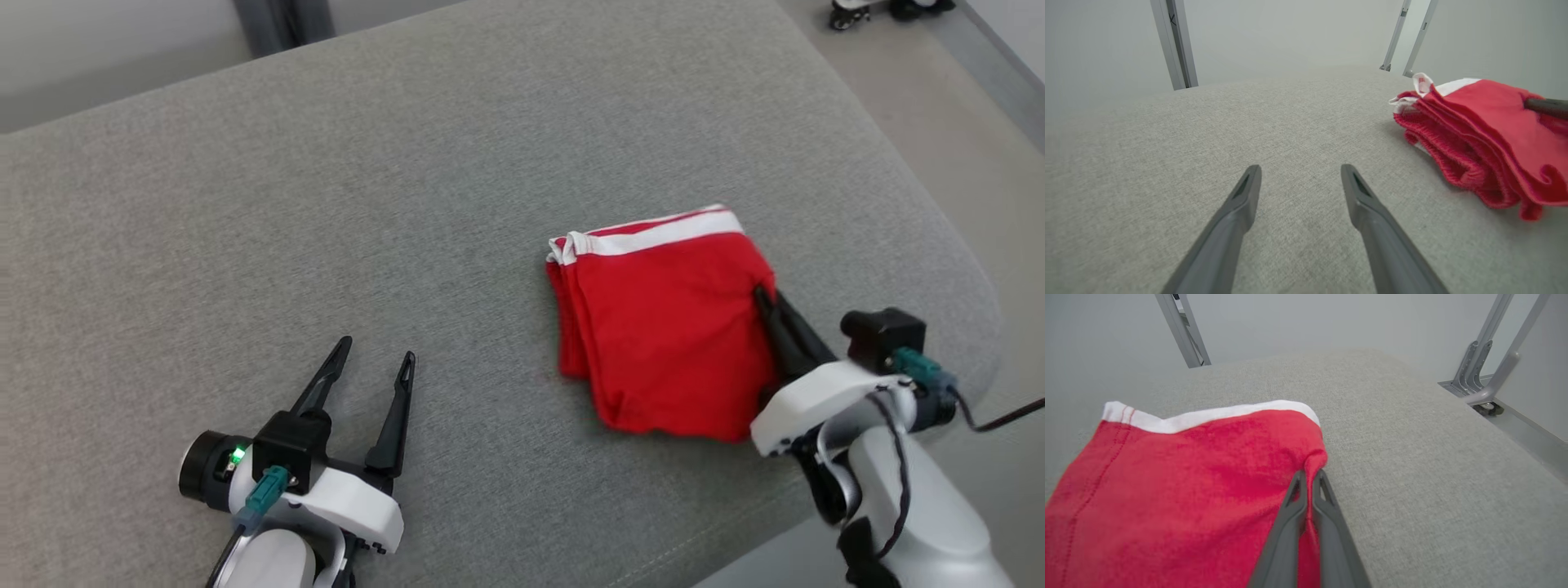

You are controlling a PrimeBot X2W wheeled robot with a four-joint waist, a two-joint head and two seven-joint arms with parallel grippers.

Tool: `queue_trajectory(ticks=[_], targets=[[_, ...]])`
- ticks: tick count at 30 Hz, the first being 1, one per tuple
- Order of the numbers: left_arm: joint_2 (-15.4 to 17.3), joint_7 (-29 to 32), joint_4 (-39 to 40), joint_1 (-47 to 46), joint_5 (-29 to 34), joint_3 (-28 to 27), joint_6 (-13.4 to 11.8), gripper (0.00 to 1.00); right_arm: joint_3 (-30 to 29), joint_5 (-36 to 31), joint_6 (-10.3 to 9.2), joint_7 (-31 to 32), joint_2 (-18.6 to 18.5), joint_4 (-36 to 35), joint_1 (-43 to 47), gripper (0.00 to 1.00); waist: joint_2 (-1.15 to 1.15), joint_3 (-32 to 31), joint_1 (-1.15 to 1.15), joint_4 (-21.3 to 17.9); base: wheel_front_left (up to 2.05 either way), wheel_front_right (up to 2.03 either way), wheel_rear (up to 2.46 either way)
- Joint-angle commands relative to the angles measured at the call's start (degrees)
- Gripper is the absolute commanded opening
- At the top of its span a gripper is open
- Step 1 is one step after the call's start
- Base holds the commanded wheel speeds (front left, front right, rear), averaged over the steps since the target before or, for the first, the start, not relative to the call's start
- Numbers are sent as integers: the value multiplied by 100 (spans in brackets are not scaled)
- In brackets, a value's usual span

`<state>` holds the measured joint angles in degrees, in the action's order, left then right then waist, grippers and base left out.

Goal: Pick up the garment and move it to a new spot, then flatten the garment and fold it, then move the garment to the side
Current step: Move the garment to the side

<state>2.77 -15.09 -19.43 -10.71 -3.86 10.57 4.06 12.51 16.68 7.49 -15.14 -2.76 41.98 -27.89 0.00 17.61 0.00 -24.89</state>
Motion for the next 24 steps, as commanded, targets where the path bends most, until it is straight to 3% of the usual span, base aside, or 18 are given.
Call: queue_trajectory(ticks=[1,8,15,24], targets=[[29,-9,-11,-98,62,-20,29,100,-390,-292,0,2,-44,72,-274,0,0,157,0,271,0,0,0],[68,-9,52,-231,175,-80,43,100,-1391,-1081,0,2,-332,476,-958,0,0,402,0,838,0,0,0],[163,-4,179,-323,264,-130,41,100,-2638,-1866,1,2,-971,1042,-1643,0,0,679,0,1421,0,0,0],[165,3,168,-324,278,-121,42,100,-4077,-2966,0,2,-1541,1254,-1985,0,0,841,0,1805,0,0,0]])
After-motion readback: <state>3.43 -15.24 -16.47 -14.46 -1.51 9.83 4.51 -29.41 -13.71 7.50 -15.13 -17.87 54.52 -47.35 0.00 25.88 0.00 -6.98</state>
